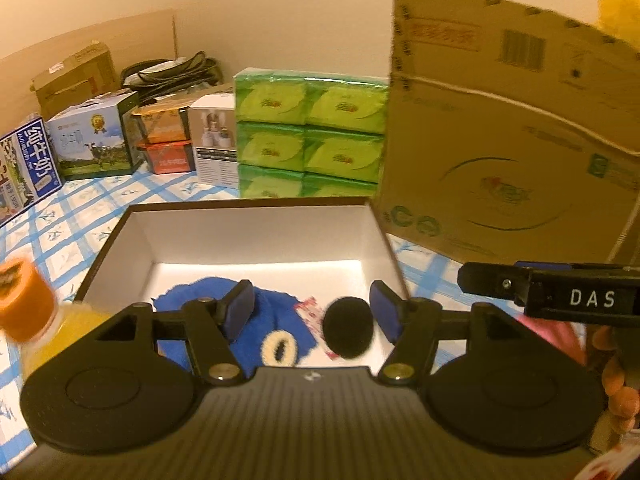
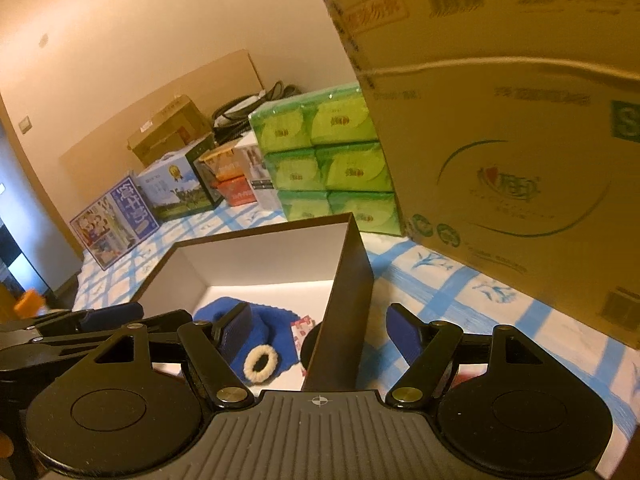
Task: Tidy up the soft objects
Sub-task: 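Carry the foam pad in the right gripper into the box while the left drops the hair tie in, then move both open tools from the box back toward the pile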
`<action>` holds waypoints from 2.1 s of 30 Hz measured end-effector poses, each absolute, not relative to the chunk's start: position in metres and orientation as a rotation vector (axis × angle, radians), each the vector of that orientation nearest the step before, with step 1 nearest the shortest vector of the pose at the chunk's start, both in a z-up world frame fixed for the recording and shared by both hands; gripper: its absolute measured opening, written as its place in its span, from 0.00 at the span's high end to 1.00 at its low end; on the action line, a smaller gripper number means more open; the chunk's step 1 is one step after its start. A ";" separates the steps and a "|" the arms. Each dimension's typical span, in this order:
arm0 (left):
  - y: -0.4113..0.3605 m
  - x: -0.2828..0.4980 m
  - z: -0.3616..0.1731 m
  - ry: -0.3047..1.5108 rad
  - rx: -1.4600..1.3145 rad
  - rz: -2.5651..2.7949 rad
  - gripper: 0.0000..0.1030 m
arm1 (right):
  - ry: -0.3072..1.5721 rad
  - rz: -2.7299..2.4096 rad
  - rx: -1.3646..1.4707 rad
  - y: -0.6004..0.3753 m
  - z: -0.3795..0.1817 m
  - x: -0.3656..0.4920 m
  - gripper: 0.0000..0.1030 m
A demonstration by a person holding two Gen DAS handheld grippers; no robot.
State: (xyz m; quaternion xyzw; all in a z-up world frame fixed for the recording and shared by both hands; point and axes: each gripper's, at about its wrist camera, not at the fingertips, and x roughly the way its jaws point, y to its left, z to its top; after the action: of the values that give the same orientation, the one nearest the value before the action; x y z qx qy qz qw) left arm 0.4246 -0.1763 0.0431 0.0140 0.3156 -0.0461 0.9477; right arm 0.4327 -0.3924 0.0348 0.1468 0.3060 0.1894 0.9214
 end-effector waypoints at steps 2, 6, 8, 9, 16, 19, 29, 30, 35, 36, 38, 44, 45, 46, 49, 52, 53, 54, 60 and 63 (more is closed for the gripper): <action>-0.177 0.411 0.047 0.641 0.026 -0.106 0.40 | 0.618 0.383 0.307 -0.396 0.041 0.417 0.28; -0.174 0.381 0.055 0.645 0.013 -0.130 0.40 | 0.599 0.377 0.332 -0.401 0.050 0.381 0.28; -0.170 0.363 0.059 0.647 0.011 -0.139 0.40 | 0.593 0.379 0.341 -0.400 0.054 0.364 0.28; -0.167 0.354 0.060 0.646 0.008 -0.144 0.40 | 0.591 0.381 0.342 -0.399 0.055 0.354 0.28; -0.139 0.295 0.067 0.656 -0.017 -0.151 0.40 | 0.579 0.406 0.359 -0.380 0.058 0.291 0.28; -0.124 0.270 0.070 0.654 -0.023 -0.145 0.40 | 0.581 0.426 0.376 -0.368 0.055 0.268 0.28; -0.065 0.192 0.073 0.647 -0.053 -0.115 0.40 | 0.622 0.425 0.404 -0.332 0.033 0.206 0.28; -0.058 0.183 0.073 0.642 -0.053 -0.107 0.40 | 0.625 0.421 0.404 -0.329 0.031 0.201 0.28; -0.024 0.150 0.069 0.636 -0.090 -0.074 0.39 | 0.628 0.403 0.410 -0.320 0.022 0.177 0.28; -0.019 0.146 0.068 0.638 -0.096 -0.062 0.39 | 0.628 0.400 0.412 -0.318 0.021 0.174 0.28; -0.008 0.136 0.065 0.637 -0.106 -0.042 0.39 | 0.631 0.392 0.419 -0.315 0.018 0.166 0.28; 0.021 0.111 0.049 0.651 -0.141 0.007 0.39 | 0.644 0.379 0.404 -0.300 0.007 0.145 0.28; 0.024 0.108 0.046 0.651 -0.143 0.014 0.39 | 0.651 0.380 0.403 -0.298 0.004 0.143 0.28; 0.027 0.105 0.043 0.653 -0.143 0.021 0.39 | 0.659 0.381 0.401 -0.296 0.001 0.140 0.28; 0.035 0.097 0.032 0.661 -0.149 0.037 0.39 | 0.675 0.375 0.374 -0.289 -0.006 0.133 0.28; 0.043 0.092 0.020 0.683 -0.153 0.056 0.39 | 0.693 0.366 0.346 -0.285 -0.016 0.126 0.28; 0.046 0.090 0.015 0.692 -0.153 0.064 0.39 | 0.700 0.365 0.339 -0.283 -0.020 0.124 0.28; 0.048 0.089 0.011 0.700 -0.157 0.069 0.39 | 0.708 0.362 0.328 -0.281 -0.024 0.121 0.28; 0.055 0.085 -0.006 0.733 -0.144 0.085 0.39 | 0.740 0.340 0.217 -0.267 -0.043 0.115 0.28; 0.057 0.085 -0.014 0.748 -0.145 0.082 0.39 | 0.744 0.345 0.160 -0.259 -0.049 0.116 0.28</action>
State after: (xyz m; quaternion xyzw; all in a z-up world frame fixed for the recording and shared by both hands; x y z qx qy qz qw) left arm 0.0848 0.0574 -0.0139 -0.0709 0.3651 0.0401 0.9274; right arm 0.1165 -0.2595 -0.0485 0.0776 0.3614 0.1678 0.9139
